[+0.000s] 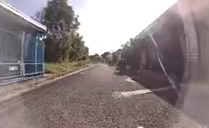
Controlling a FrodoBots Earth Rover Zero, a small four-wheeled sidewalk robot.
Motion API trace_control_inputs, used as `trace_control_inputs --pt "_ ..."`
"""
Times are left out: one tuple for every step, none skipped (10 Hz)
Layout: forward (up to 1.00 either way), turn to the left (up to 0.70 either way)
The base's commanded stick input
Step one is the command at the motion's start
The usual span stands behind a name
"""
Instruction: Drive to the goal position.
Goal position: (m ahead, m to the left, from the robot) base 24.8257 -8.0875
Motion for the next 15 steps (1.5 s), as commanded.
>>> trace_control_inputs --pt "0.50 0.00" --pt "0.50 0.00" --pt "0.50 0.00" --pt "0.50 0.00" --pt "0.50 0.00" --pt "0.50 0.00" --pt "0.62 0.00" --pt "0.70 0.00" --pt "0.70 0.00" --pt "0.70 0.00" --pt "0.70 0.00" --pt "0.70 0.00" --pt "0.70 0.00" --pt "0.70 0.00" --pt "0.70 0.00"
